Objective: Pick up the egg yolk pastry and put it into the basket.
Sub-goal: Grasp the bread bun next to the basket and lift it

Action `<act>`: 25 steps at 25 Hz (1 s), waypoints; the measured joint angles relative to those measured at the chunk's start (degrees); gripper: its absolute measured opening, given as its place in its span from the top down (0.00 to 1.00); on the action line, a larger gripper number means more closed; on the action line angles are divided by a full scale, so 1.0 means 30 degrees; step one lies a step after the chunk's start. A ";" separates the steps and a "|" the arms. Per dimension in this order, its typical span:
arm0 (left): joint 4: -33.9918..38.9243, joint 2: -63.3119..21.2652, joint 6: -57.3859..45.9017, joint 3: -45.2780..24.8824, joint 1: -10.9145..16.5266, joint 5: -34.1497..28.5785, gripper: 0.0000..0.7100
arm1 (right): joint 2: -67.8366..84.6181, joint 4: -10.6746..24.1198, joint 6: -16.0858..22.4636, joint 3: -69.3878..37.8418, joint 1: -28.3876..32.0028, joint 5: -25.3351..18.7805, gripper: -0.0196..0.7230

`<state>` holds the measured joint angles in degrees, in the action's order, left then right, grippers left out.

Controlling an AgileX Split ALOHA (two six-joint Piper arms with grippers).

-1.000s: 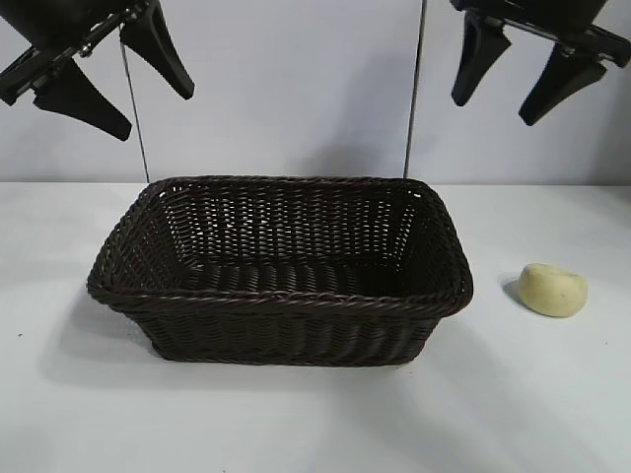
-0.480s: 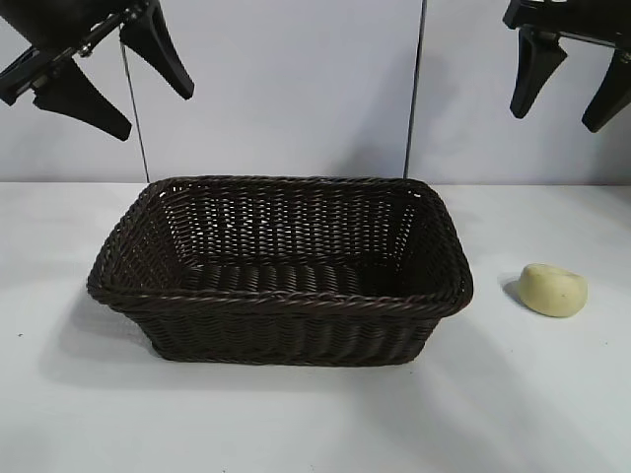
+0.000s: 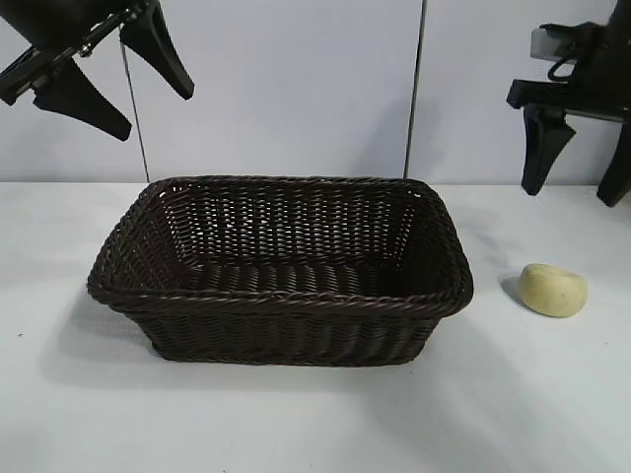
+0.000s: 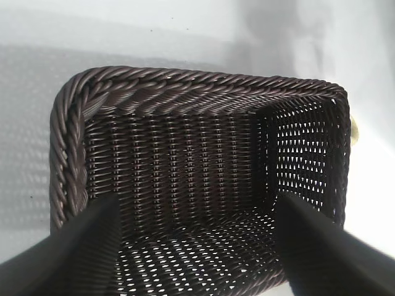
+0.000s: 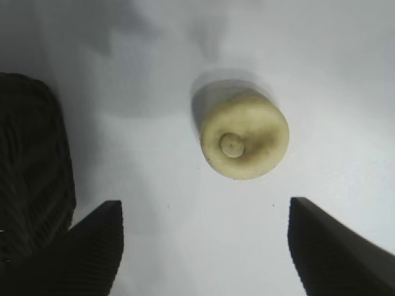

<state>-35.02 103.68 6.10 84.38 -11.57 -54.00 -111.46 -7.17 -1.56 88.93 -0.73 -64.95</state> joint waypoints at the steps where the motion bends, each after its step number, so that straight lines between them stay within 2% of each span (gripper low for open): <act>1: 0.0000 0.0000 0.0000 0.0000 0.0000 0.0000 0.28 | 0.0000 0.0000 0.0000 -0.0153 0.0000 0.0272 0.25; 15: 0.0000 0.0000 0.0000 0.0000 0.0000 0.0000 0.28 | -0.2676 0.0224 0.0000 -0.0266 0.0000 0.2122 0.25; 25: 0.0000 0.0000 0.0000 0.0000 0.0000 0.0000 0.28 | -0.4438 0.0680 0.0521 -0.0266 0.0000 0.2647 0.25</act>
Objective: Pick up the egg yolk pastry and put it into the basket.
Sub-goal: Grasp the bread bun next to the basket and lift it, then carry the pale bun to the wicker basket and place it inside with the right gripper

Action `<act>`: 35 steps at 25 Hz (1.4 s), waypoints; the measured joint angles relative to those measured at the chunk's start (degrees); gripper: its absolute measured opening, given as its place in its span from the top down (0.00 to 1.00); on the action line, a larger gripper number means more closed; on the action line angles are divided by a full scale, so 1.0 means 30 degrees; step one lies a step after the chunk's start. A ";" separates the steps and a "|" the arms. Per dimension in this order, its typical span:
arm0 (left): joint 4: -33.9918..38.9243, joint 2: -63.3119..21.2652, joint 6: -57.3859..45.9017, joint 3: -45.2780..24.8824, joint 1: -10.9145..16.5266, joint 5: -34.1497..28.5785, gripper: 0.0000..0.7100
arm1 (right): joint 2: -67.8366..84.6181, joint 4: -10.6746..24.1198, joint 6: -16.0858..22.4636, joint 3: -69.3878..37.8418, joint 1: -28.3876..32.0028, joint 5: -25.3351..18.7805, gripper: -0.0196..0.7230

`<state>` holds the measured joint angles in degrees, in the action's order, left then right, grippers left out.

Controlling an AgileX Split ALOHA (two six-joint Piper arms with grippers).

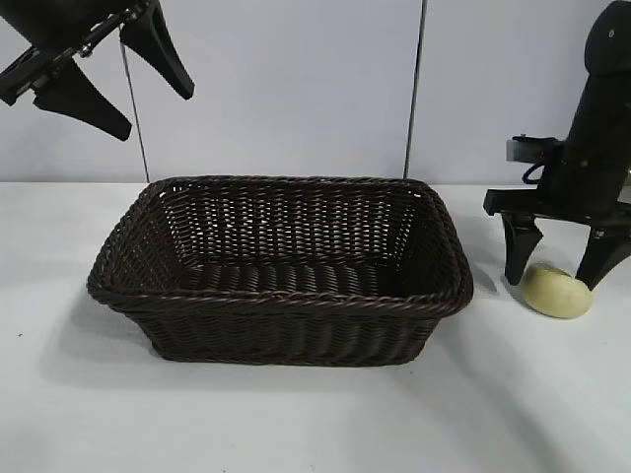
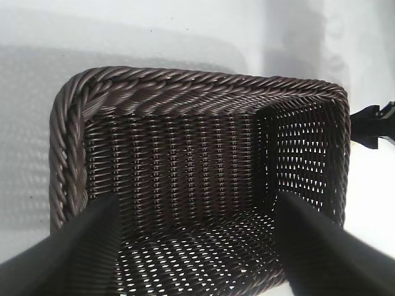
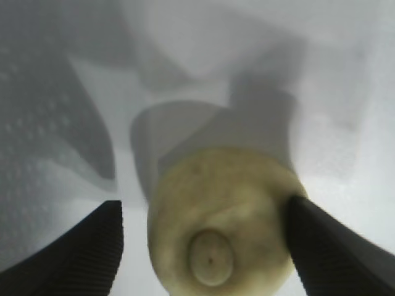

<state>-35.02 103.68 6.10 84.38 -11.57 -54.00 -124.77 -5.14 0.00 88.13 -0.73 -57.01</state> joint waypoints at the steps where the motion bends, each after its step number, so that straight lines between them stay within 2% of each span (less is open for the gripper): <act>1: 0.0000 0.0000 0.0000 0.0000 0.0000 0.0000 0.28 | -0.0055 0.0023 0.0000 0.0000 0.0000 0.0000 0.25; 3: 0.0000 0.0000 0.0000 0.0000 0.0000 0.0000 0.28 | -0.0055 0.0032 0.0000 0.0000 0.0000 0.0022 0.26; 5: 0.0000 0.0000 0.0000 0.0000 0.0000 0.0000 0.28 | -0.0055 0.0078 0.0000 0.0000 0.0000 0.0042 0.33; 10: 0.0000 0.0000 0.0000 0.0000 0.0000 0.0000 0.28 | -0.0055 0.0139 0.0000 0.0000 0.0000 -0.0023 0.73; 12: 0.0000 0.0000 0.0000 0.0000 0.0000 0.0000 0.28 | -0.0015 0.0139 0.0000 0.0000 0.0000 -0.0117 0.79; 17: 0.0000 0.0000 0.0000 0.0000 0.0000 0.0000 0.28 | 0.0517 0.0118 0.0000 0.0331 0.0000 -0.0746 0.82; 25: 0.0000 0.0000 0.0000 0.0000 0.0000 0.0000 0.28 | 0.2425 -0.0519 0.0000 0.3505 -0.0215 -0.4004 0.83; 29: 0.0000 0.0000 0.0000 0.0000 0.0000 0.0000 0.28 | 0.3140 -0.0779 0.0000 0.4988 -0.0674 -0.4181 0.83; 35: 0.0000 0.0000 0.0000 0.0000 0.0000 0.0000 0.28 | 0.3201 -0.0993 0.0000 0.5289 -0.2027 -0.4327 0.83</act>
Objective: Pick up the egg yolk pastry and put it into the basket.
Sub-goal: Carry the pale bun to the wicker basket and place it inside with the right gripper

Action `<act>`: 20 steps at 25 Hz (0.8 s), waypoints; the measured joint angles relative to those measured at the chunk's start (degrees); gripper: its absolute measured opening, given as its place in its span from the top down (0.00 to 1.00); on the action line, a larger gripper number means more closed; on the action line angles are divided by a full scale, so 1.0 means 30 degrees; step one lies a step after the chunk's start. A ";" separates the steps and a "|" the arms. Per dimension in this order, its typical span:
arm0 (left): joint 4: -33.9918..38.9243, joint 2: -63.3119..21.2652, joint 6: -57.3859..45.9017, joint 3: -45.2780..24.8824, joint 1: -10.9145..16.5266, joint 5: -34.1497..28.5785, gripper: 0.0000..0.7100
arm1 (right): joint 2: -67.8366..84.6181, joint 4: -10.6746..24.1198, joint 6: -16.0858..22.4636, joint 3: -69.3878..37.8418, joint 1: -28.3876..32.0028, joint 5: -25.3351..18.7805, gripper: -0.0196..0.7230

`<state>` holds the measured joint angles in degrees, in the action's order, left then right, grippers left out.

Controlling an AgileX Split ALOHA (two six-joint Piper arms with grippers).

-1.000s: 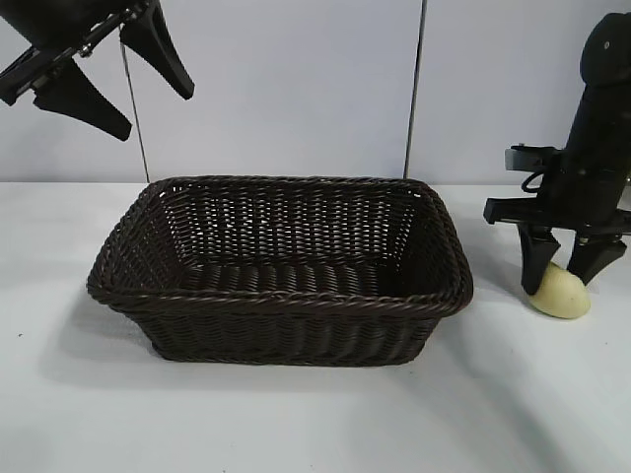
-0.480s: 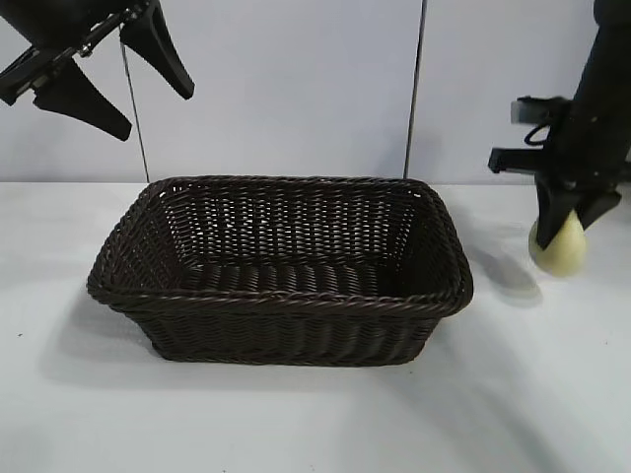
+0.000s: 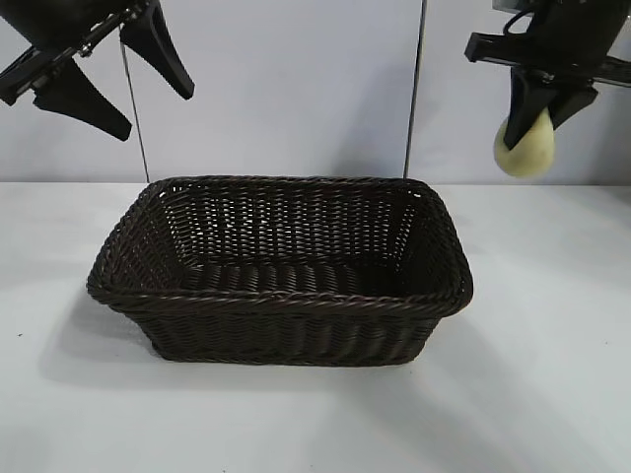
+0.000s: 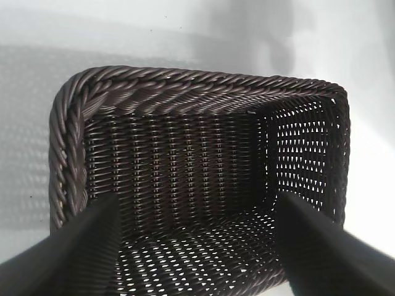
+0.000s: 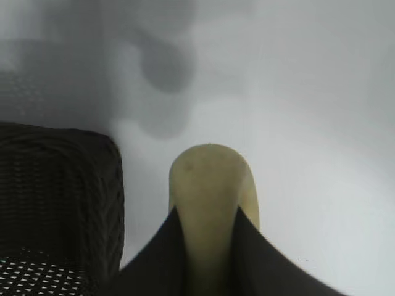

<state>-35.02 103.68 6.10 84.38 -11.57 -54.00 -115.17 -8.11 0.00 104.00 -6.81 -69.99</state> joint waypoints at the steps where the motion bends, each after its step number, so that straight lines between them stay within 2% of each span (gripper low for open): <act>1: 0.0000 0.0000 0.0000 0.0000 0.0000 0.0000 0.28 | 0.0000 -0.0043 0.0000 0.0000 -0.0343 -0.0020 0.83; 8: 0.0000 0.0000 0.0000 0.0000 0.0000 0.0000 0.28 | 0.0000 -0.0650 0.0000 0.0000 -0.2685 -0.0174 0.83; 15: 0.0000 0.0000 0.0000 0.0000 0.0000 0.0000 0.28 | 0.0000 -0.0735 0.0105 0.0000 -0.4915 -0.0174 0.83; 20: 0.0000 0.0000 0.0000 0.0000 0.0000 0.0000 0.28 | -0.0111 -0.0790 0.0135 0.0000 -0.6282 0.0439 0.83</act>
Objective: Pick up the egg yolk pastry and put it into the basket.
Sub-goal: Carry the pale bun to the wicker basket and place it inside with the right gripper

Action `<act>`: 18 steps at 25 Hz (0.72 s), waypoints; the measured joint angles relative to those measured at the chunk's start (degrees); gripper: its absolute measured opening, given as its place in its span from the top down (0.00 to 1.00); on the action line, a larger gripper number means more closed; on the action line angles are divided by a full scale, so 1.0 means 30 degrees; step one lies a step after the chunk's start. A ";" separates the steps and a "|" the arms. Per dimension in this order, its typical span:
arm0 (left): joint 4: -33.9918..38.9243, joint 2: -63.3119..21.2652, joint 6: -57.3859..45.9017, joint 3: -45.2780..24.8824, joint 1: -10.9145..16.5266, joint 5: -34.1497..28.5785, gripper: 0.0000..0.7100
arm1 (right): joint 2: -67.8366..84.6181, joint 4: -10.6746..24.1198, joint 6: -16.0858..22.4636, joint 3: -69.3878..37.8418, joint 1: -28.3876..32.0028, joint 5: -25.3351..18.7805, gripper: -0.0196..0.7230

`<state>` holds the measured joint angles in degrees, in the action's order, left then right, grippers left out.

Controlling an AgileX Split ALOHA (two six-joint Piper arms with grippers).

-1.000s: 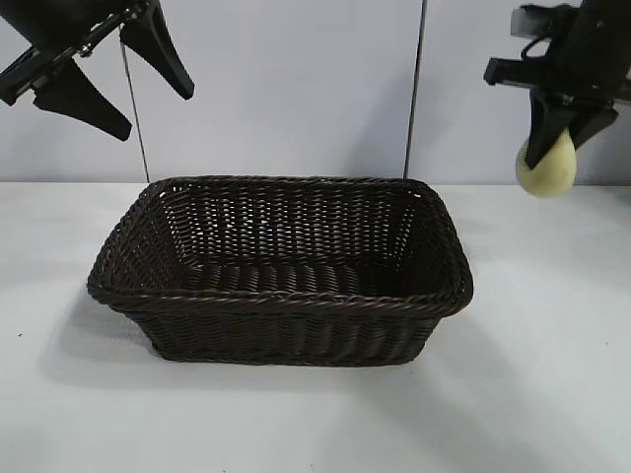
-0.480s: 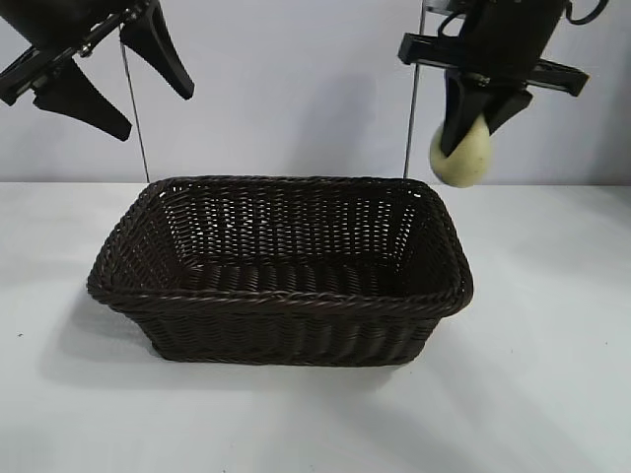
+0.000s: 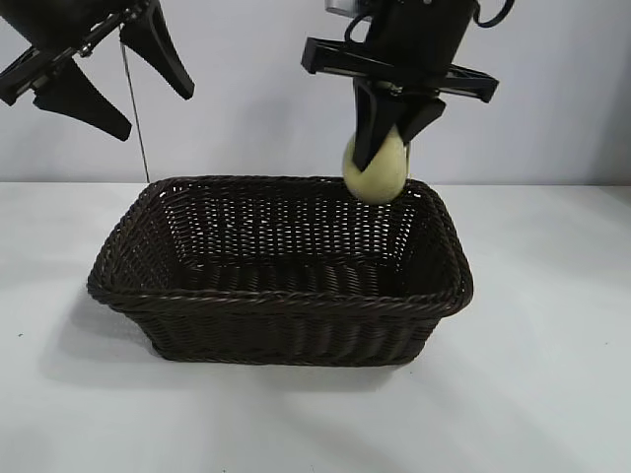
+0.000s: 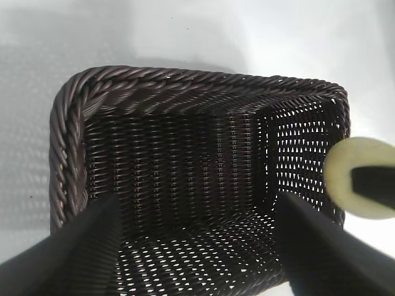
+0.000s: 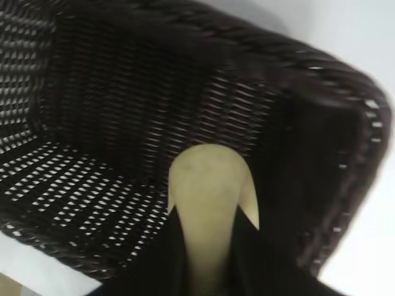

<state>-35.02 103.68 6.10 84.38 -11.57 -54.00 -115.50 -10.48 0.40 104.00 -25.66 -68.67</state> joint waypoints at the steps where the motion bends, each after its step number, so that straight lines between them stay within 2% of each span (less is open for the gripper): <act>1: 0.0000 0.0000 0.0000 0.0000 0.0000 0.0000 0.28 | -0.0105 0.0000 0.0014 0.0000 -0.0210 0.0097 0.83; 11: 0.0000 -0.0014 0.0000 0.0000 0.0000 0.0000 0.28 | -0.2229 -0.0495 0.0363 0.0000 -0.0624 0.0901 0.82; 15: 0.0000 -0.0020 0.0000 0.0000 0.0000 0.0000 0.28 | -0.2535 -0.0828 0.0363 0.0000 -0.0624 0.1419 0.67; 18: 0.0000 -0.0035 0.0000 0.0000 0.0000 0.0000 0.28 | -0.2535 -0.0939 0.0363 0.0000 -0.0624 0.1535 0.51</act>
<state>-35.02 103.58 6.10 84.38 -11.57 -54.00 -123.11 -13.30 1.49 104.00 -27.53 -64.06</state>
